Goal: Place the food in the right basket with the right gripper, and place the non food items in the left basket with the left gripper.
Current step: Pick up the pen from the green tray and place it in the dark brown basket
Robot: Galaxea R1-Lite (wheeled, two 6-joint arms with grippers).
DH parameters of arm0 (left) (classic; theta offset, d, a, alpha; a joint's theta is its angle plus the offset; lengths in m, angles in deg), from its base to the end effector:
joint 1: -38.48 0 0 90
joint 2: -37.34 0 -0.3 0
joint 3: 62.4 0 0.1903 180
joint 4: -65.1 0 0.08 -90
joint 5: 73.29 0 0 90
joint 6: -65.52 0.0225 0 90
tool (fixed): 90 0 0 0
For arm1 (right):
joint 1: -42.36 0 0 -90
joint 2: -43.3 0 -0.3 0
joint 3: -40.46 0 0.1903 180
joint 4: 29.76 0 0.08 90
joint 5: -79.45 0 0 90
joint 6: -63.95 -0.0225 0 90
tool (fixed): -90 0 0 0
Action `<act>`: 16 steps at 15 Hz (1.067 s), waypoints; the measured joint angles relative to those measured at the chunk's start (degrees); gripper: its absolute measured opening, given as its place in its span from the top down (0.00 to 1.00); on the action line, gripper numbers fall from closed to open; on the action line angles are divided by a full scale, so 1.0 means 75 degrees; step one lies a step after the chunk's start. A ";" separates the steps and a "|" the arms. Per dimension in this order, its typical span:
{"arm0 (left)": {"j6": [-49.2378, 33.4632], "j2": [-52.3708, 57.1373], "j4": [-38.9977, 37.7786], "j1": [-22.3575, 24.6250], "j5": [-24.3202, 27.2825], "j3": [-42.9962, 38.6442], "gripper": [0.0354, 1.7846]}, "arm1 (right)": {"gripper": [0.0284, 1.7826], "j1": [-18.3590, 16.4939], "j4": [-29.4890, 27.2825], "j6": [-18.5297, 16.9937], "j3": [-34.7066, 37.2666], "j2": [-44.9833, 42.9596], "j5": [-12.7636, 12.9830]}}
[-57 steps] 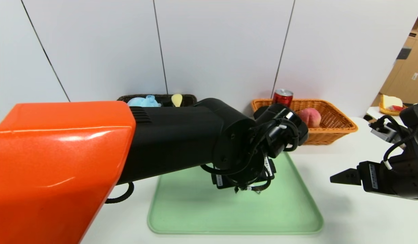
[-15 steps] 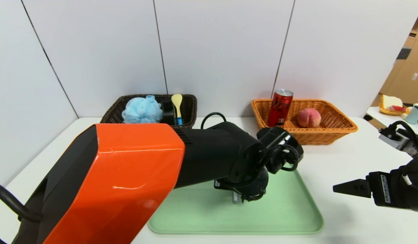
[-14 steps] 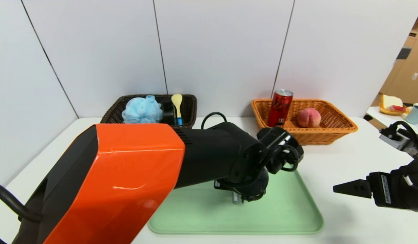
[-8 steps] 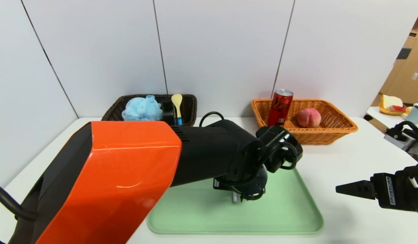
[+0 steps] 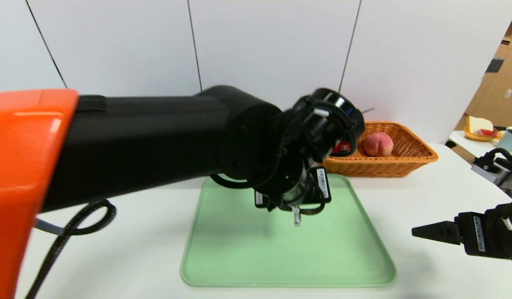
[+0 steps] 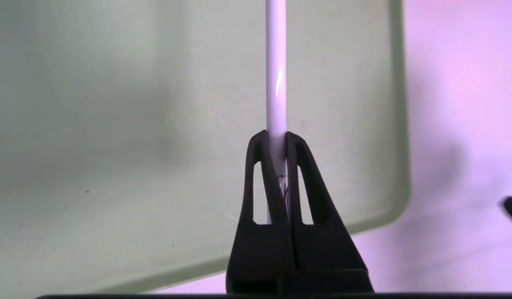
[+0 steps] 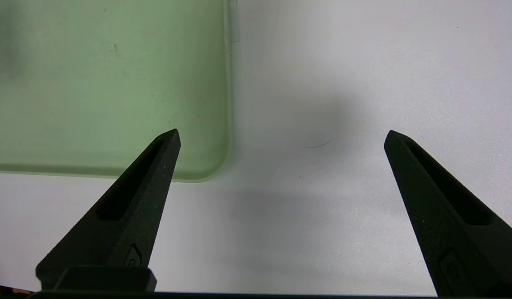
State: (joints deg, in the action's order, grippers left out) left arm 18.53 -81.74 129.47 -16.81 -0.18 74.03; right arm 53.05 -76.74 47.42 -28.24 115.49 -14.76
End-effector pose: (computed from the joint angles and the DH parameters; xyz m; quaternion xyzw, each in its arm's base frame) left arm 0.2312 -0.3224 0.2447 -0.1297 0.4159 -0.1481 0.8879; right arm 0.1602 0.0319 0.1950 0.1051 0.4381 0.0549 0.8911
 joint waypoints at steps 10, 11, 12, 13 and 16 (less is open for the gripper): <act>0.0085 0.2019 -0.0059 0.3069 -0.0124 -0.0229 0.99 | 0.05 -0.0011 0.0015 0.0023 0.0008 0.0018 0.0013; 0.0081 0.1990 -0.0122 0.3417 -0.0109 -0.0244 0.99 | 0.05 -0.0011 0.0015 0.0023 0.0008 0.0013 0.0021; 0.0070 0.1890 -0.0294 0.3781 -0.0080 -0.0273 0.99 | 0.05 -0.0008 0.0015 0.0023 0.0008 0.0010 0.0024; 0.0063 0.1772 -0.0470 0.4013 -0.0054 -0.0297 0.99 | 0.05 -0.0008 0.0015 0.0026 0.0021 0.0007 0.0026; 0.0125 0.1276 -0.1044 0.4483 -0.0033 -0.0327 0.99 | 0.05 -0.0011 0.0010 0.0007 0.0036 -0.0005 0.0026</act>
State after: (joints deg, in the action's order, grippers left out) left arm 19.46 -72.17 121.65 16.82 -0.43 71.58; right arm 52.97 -76.67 47.47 -27.97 115.45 -14.56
